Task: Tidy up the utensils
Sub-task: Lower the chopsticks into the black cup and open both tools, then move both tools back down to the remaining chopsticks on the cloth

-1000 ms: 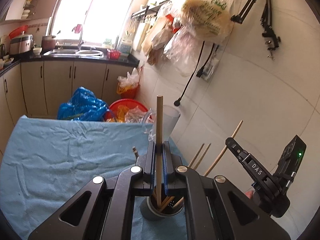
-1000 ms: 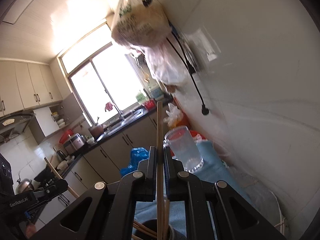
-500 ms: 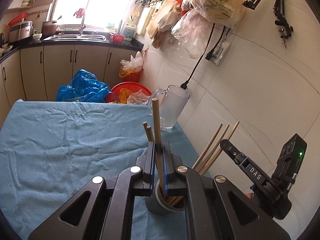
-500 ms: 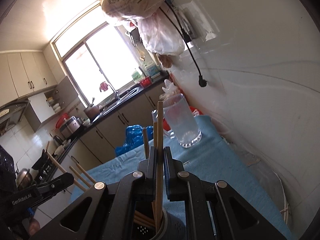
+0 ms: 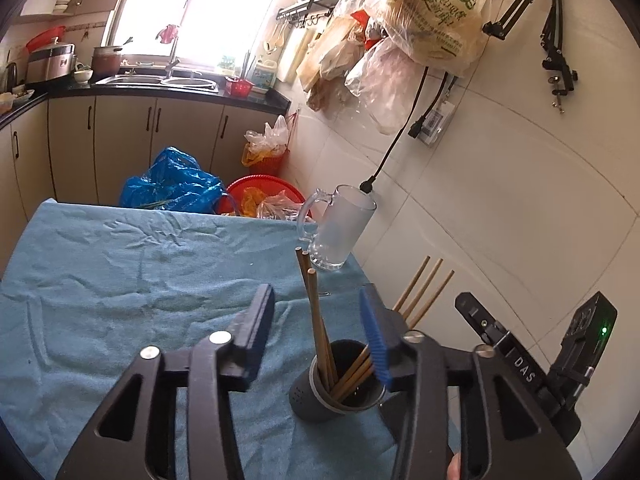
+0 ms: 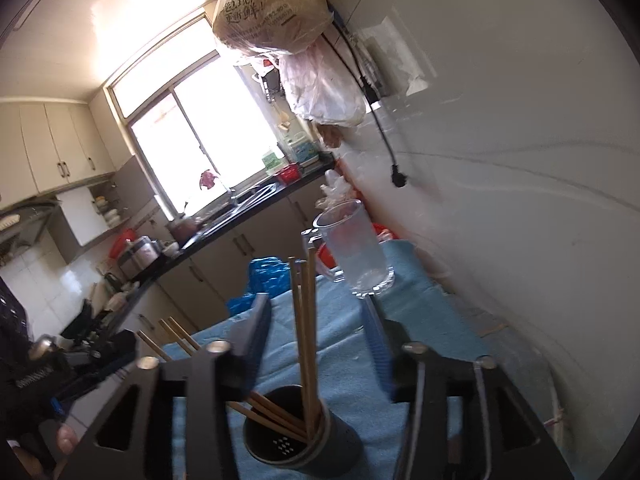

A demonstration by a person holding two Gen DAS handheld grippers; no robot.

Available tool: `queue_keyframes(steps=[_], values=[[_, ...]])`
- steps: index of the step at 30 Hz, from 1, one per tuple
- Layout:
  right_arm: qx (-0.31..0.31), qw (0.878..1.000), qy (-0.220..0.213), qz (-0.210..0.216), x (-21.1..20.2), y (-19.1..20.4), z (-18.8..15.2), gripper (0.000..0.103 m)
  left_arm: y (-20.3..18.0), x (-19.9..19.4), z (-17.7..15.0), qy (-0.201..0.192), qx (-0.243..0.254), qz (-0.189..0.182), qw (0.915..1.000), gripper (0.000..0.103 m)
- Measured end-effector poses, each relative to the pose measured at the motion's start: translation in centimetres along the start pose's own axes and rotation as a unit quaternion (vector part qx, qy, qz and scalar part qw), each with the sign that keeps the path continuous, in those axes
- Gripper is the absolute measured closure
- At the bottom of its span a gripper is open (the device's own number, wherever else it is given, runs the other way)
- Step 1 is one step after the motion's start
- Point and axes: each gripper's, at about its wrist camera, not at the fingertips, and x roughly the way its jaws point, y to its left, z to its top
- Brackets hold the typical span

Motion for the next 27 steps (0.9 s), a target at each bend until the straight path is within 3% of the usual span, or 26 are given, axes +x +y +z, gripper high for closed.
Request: queue_keyframes(steps=[9,27], values=[[-0.061,0.996,-0.011,-0.067,-3.1,1.8,-2.5,0.024,1.3,-3.1,-2.5,-0.003,-0.005,0.019,0.9998,0.053],[-0.131,0.986,0.073,-0.067,-3.7,5.7,-11.5,0.023,7.1,-7.7,-11.2,0.038,-0.038,0.054,0.9971,0.052]])
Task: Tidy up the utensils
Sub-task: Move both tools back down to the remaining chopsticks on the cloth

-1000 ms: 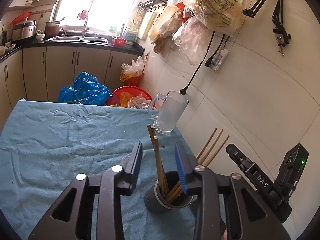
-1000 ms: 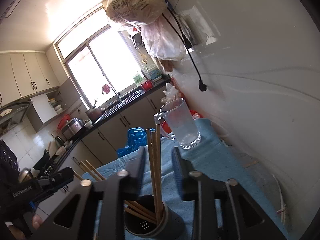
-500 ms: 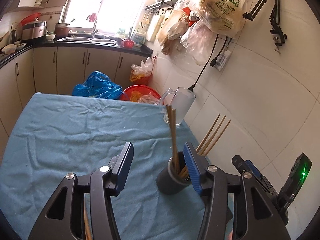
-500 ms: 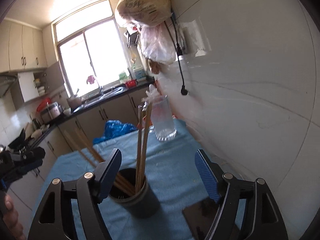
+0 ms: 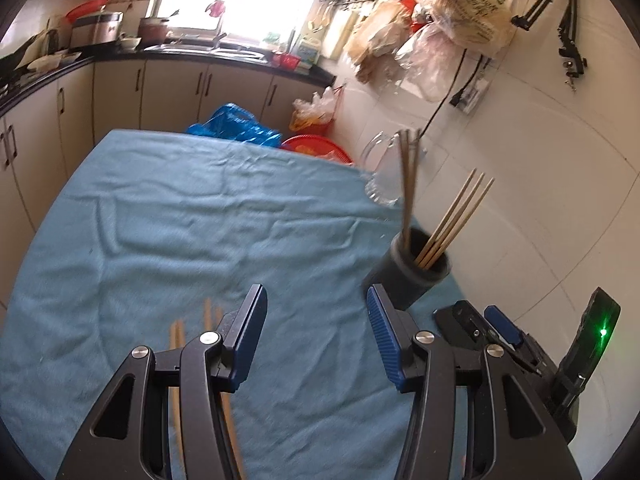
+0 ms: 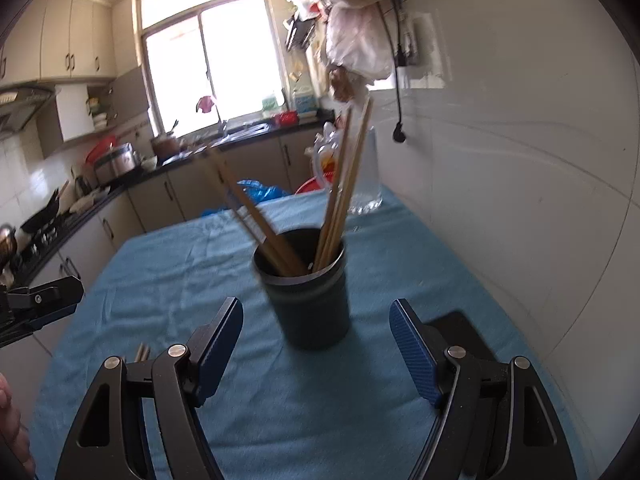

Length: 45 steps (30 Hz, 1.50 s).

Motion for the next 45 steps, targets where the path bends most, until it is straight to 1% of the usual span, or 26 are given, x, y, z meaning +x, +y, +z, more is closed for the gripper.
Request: queue_keyframes(steps=[11,14,17,19,20,21,22,24,25,28,30,31,34,38,39,43,45], values=[[-0.028,0.999,0.038,0.008,0.8,2.8,-3.4,0.023,5.8,-1.2,-3.2,0.016,-0.039,0.030,0.9987,0.052],[-0.034,0.998,0.044,0.015,0.7,3.4,-4.2,0.023,7.9,-1.5,-3.8,0.022,-0.057,0.045,0.9971,0.052],[-0.044,0.998,0.051,0.020,0.6,4.2,-5.0,0.023,10.1,-1.0,-4.2,0.048,-0.077,0.063,0.9939,0.052],[-0.047,0.997,0.054,0.024,0.7,4.6,-5.1,0.023,11.3,-0.4,-4.5,0.069,-0.086,0.061,0.9920,0.057],[-0.047,0.997,0.055,0.026,0.7,4.7,-5.1,0.023,11.5,-0.1,-4.6,0.077,-0.087,0.057,0.9916,0.065],[-0.046,0.997,0.054,0.027,0.7,4.7,-5.1,0.023,11.7,0.4,-4.7,0.093,-0.087,0.050,0.9906,0.071],[-0.045,0.997,0.054,0.029,0.6,4.7,-5.1,0.023,11.7,0.8,-5.0,0.102,-0.082,0.050,0.9901,0.072],[-0.045,0.997,0.054,0.030,0.6,4.8,-5.0,0.023,11.2,1.4,-5.4,0.111,-0.061,0.062,0.9900,0.077],[-0.045,0.997,0.054,0.030,0.5,4.8,-5.0,0.023,10.9,1.8,-5.7,0.118,-0.046,0.071,0.9895,0.078],[-0.043,0.997,0.054,0.030,0.4,4.6,-4.9,0.023,10.1,2.6,-6.2,0.128,-0.022,0.076,0.9886,0.083],[-0.043,0.997,0.054,0.032,0.4,4.4,-4.9,0.023,9.8,3.0,-6.5,0.135,-0.007,0.094,0.9864,0.089],[-0.043,0.997,0.054,0.032,0.3,4.3,-4.9,0.023,9.7,3.2,-6.6,0.137,-0.004,0.097,0.9858,0.089],[-0.042,0.997,0.054,0.033,0.3,4.3,-4.9,0.023,9.6,3.7,-6.8,0.145,0.009,0.091,0.9852,0.089],[-0.042,0.997,0.058,0.036,0.4,4.4,-4.8,0.023,9.2,4.2,-6.6,0.146,0.030,0.104,0.9833,0.091],[-0.042,0.997,0.059,0.037,0.4,4.6,-4.8,0.023,9.2,4.4,-6.4,0.147,0.034,0.112,0.9822,0.093],[-0.045,0.995,0.069,0.052,0.6,5.1,-4.7,0.023,9.7,4.6,-5.9,0.144,0.023,0.127,0.9810,0.094],[-0.049,0.994,0.078,0.065,0.7,5.7,-4.4,0.025,10.0,4.3,-6.0,0.143,0.015,0.132,0.9808,0.095]])
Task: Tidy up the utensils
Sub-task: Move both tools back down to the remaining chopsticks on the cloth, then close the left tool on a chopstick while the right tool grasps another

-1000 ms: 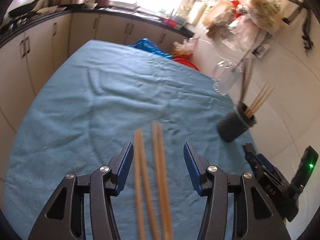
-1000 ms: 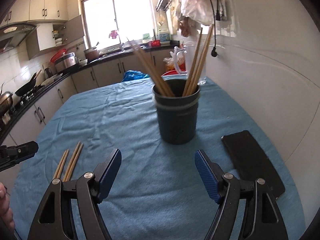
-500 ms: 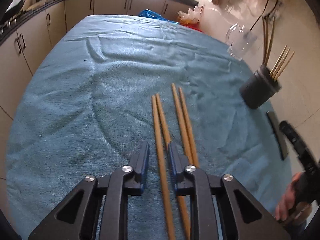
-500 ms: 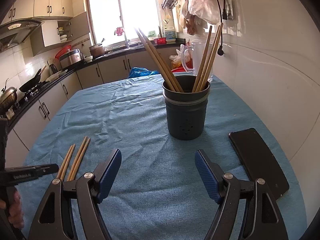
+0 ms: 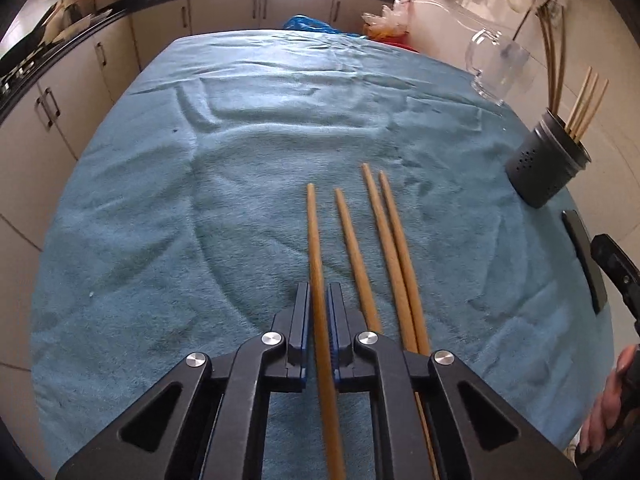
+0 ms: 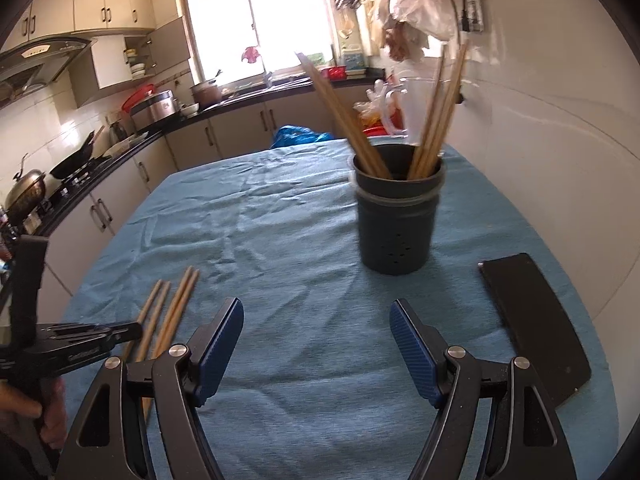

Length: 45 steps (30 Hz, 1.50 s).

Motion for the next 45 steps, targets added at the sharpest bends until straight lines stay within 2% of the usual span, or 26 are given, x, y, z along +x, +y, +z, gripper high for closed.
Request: queue_keyframes(steps=[2,5,6,8,10,11,12,16,20,23,28,30,32,36,39,41,45], values=[[-0.008,1.000,0.012,0.020,0.2,0.8,0.5,0.028,0.8,-0.3,-0.2,-0.004,-0.014,0.001,0.9999,0.095],[-0.009,0.996,0.058,0.067,1.6,2.3,1.4,0.042,2.2,-0.7,-0.4,-0.008,-0.039,0.008,0.9992,0.095],[-0.012,0.993,0.081,0.083,2.4,3.0,1.6,0.051,2.5,-0.7,-0.4,-0.009,-0.043,0.008,0.9990,0.095],[-0.006,0.985,0.128,0.112,4.3,4.3,2.0,0.062,3.2,-0.8,-0.5,-0.008,-0.051,-0.001,0.9987,0.095],[0.005,0.975,0.174,0.136,6.6,5.6,2.2,0.063,3.7,-0.8,-0.6,-0.006,-0.058,-0.010,0.9983,0.095],[0.009,0.971,0.194,0.139,7.7,6.3,2.1,0.071,3.7,-0.8,-0.5,-0.005,-0.058,-0.013,0.9982,0.095],[0.015,0.969,0.204,0.140,8.5,6.6,2.2,0.073,3.8,-0.8,-0.5,-0.004,-0.059,-0.018,0.9981,0.095],[0.015,0.962,0.242,0.127,11.6,8.5,2.3,0.074,4.2,-0.9,-0.6,-0.003,-0.062,-0.028,0.9976,0.095],[0.009,0.961,0.253,0.114,13.4,9.6,2.7,0.074,4.3,-1.0,-0.6,-0.005,-0.060,-0.031,0.9977,0.095],[-0.002,0.960,0.262,0.100,14.1,10.3,2.6,0.080,4.3,-1.0,-0.7,-0.006,-0.061,-0.034,0.9976,0.095],[-0.024,0.961,0.261,0.087,14.5,11.4,2.6,0.084,4.4,-1.0,-0.7,-0.007,-0.060,-0.035,0.9976,0.095],[-0.045,0.962,0.260,0.068,14.7,12.0,2.6,0.090,4.3,-1.0,-0.6,-0.007,-0.058,-0.032,0.9978,0.095],[-0.071,0.961,0.262,0.044,14.8,13.0,2.7,0.090,4.2,-0.9,-0.3,-0.004,-0.058,-0.028,0.9979,0.095],[-0.111,0.960,0.257,0.023,15.3,14.1,2.9,0.092,3.7,-0.3,0.6,-0.003,-0.048,-0.012,0.9988,0.095],[-0.101,0.961,0.255,0.037,15.3,13.3,3.1,0.096,3.7,-0.3,0.7,-0.008,-0.049,-0.016,0.9986,0.096],[-0.067,0.964,0.248,0.072,14.7,12.2,3.1,0.096,3.9,-0.5,0.5,-0.016,-0.051,-0.025,0.9983,0.096],[-0.038,0.972,0.205,0.106,12.0,10.5,3.5,0.096,4.3,-2.5,0.2,-0.052,-0.065,-0.045,0.9955,0.096]])
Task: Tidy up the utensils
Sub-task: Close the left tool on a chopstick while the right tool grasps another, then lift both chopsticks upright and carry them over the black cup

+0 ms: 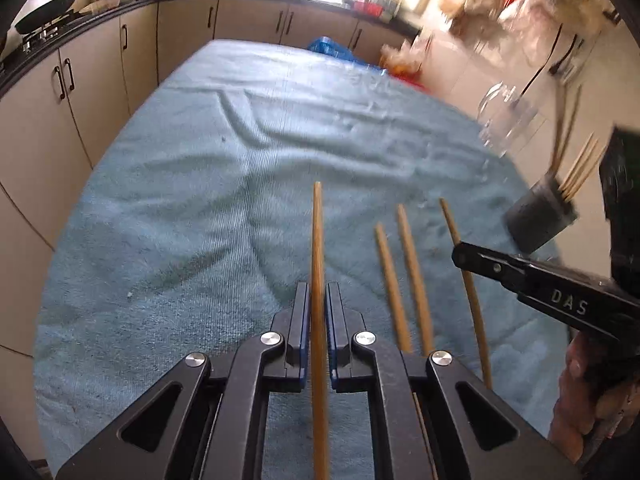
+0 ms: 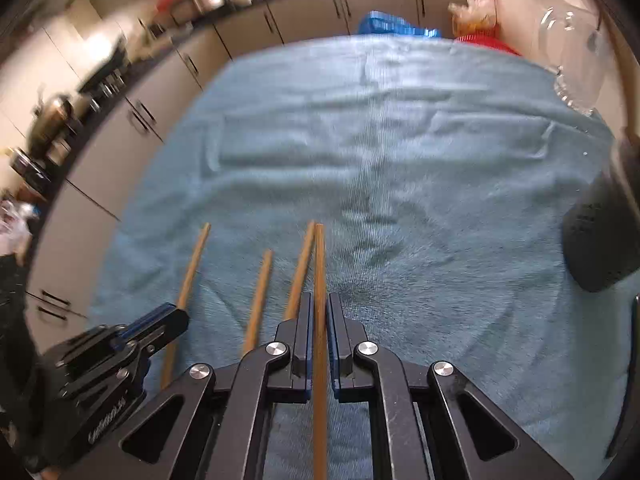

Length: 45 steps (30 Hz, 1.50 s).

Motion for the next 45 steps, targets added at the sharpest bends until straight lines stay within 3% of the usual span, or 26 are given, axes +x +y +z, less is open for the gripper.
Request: queue_keyframes(steps=[8,16,25,45], values=[[0.000,0.991,-0.123,0.053,-7.8,-0.4,-1.8,0.096,-1.7,-6.7,0.8,-0.086,0.005,-0.030,0.9958,0.096],[-0.015,0.972,-0.220,0.080,-13.1,0.3,-3.4,0.096,-3.6,-10.3,1.1,-0.124,0.014,-0.040,0.9914,0.096],[-0.001,0.964,-0.253,0.085,-15.5,-0.6,-4.5,0.096,-4.4,-11.4,1.2,-0.134,0.020,-0.041,0.9899,0.096],[0.016,0.955,-0.285,0.082,-18.0,-2.4,-4.8,0.096,-5.7,-12.5,1.2,-0.142,0.033,-0.050,0.9880,0.096]])
